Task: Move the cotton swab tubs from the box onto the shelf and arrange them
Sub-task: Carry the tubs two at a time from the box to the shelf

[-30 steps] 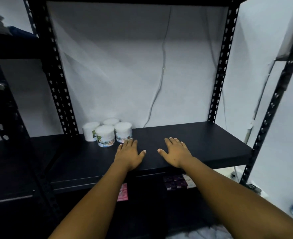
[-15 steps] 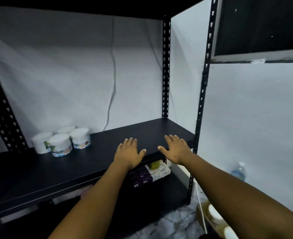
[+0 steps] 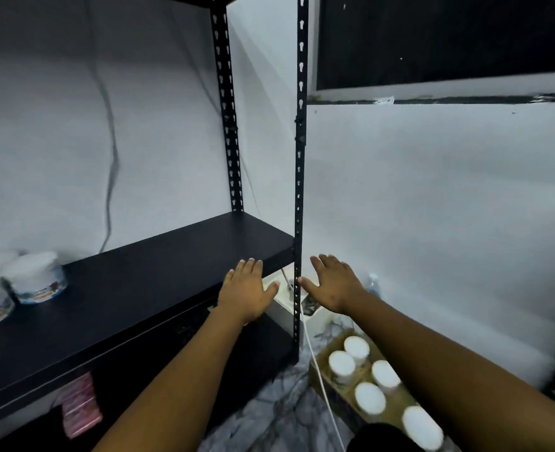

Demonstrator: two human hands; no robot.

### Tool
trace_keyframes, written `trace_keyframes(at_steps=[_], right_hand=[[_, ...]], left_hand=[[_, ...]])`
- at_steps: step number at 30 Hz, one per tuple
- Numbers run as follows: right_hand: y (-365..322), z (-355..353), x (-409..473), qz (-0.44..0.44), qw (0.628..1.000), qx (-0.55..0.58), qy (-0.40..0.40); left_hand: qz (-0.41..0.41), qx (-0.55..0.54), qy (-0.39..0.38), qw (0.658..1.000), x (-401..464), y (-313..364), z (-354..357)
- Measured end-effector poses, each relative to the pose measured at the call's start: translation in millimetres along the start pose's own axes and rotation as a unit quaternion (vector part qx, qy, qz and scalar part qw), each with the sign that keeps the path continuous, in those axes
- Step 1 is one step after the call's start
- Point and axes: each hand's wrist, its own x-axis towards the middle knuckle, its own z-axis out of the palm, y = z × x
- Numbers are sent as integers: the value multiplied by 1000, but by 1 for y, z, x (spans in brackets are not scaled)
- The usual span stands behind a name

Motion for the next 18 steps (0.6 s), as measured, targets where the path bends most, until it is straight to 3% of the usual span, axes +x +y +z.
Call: trace_keyframes(at_steps=[18], right_hand=[[166, 100, -38, 143, 988, 22, -57]], left_hand=[[113, -32, -118, 986, 57, 108, 159]])
